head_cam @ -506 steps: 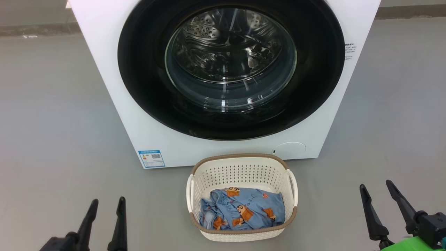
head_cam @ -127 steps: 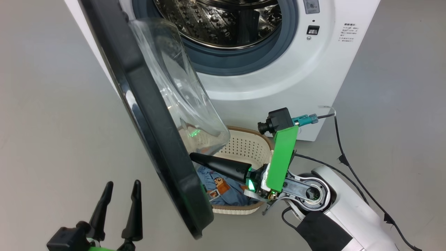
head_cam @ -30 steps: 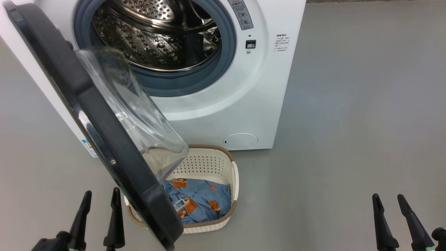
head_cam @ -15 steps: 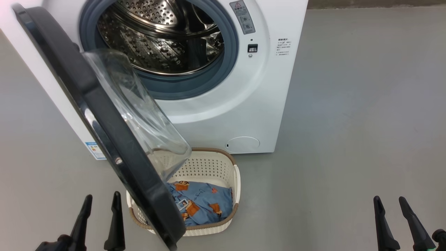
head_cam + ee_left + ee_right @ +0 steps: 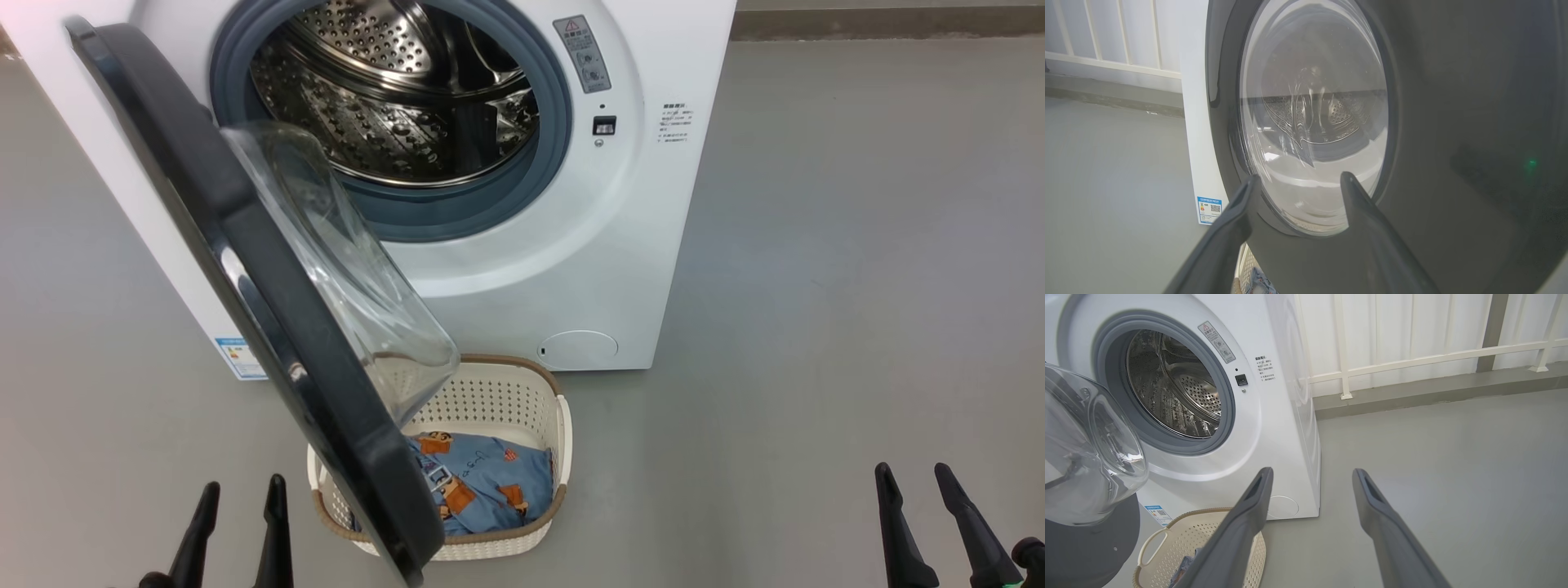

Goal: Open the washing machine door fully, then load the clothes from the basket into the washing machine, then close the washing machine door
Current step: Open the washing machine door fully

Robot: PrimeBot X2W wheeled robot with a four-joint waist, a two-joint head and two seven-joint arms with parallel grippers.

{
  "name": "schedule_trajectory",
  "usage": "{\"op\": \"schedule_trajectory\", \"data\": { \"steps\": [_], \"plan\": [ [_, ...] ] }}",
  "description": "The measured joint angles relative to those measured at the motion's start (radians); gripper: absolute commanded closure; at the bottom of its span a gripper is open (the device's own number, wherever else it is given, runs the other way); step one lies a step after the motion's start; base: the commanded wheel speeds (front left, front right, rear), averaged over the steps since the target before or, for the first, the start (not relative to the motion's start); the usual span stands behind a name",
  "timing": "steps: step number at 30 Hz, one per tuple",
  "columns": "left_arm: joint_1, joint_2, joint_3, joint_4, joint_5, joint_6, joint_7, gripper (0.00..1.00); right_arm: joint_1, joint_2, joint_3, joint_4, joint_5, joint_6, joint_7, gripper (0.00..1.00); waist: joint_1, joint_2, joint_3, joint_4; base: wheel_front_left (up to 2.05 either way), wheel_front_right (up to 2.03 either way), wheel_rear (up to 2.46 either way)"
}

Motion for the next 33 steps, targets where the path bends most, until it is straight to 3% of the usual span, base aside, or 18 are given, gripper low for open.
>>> {"op": "schedule_trajectory", "data": {
  "steps": [2, 3, 4, 16, 22, 28, 33],
  "plan": [
    [0.0, 0.0, 0.0, 0.0, 0.0, 0.0, 0.0, 0.0, 0.0, 0.0, 0.004, -0.001, 0.0, 0.0, 0.0, 0.0, 0.0, 0.0, 0.001, 0.001, 0.0, 0.0, 0.0],
    [0.0, 0.0, 0.0, 0.0, 0.0, 0.0, 0.0, 0.45, 0.0, 0.0, 0.004, -0.001, 0.0, 0.0, 0.0, 0.0, 0.0, 0.0, 0.001, 0.001, 0.0, 0.0, 0.0],
    [0.0, 0.0, 0.0, 0.0, 0.0, 0.0, 0.0, 1.0, 0.0, 0.0, 0.005, -0.001, 0.0, 0.0, 0.0, 0.0, 0.0, 0.0, 0.003, 0.001, 0.0, 0.0, 0.0],
    [0.0, 0.0, 0.016, 0.01, 0.0, 0.0, 0.0, 1.0, 0.0, 0.0, 0.003, -0.003, 0.0, 0.0, 0.0, 0.0, 0.0, 0.0, 0.003, 0.001, 0.0, 0.0, 0.0],
    [0.0, -0.001, 0.091, 0.005, 0.011, 0.0, 0.0, 1.0, 0.006, 0.0, -0.001, -0.004, 0.0, 0.0, 0.0, 0.0, 0.0, 0.0, -0.004, 0.012, 0.0, 0.0, 0.0],
    [-0.034, -0.002, 0.146, -0.07, 0.035, 0.0, 0.0, 1.0, 0.021, 0.002, -0.007, -0.004, 0.0, 0.0, 0.0, 0.0, 0.0, 0.0, -0.011, 0.026, 0.0, 0.0, 0.0],
    [-0.114, 0.002, 0.127, -0.171, 0.059, 0.0, 0.006, 1.0, 0.032, 0.004, -0.016, -0.004, 0.0, 0.0, 0.0, 0.0, 0.0, 0.0, -0.021, 0.045, 0.0, 0.0, 0.0]
  ]
}}
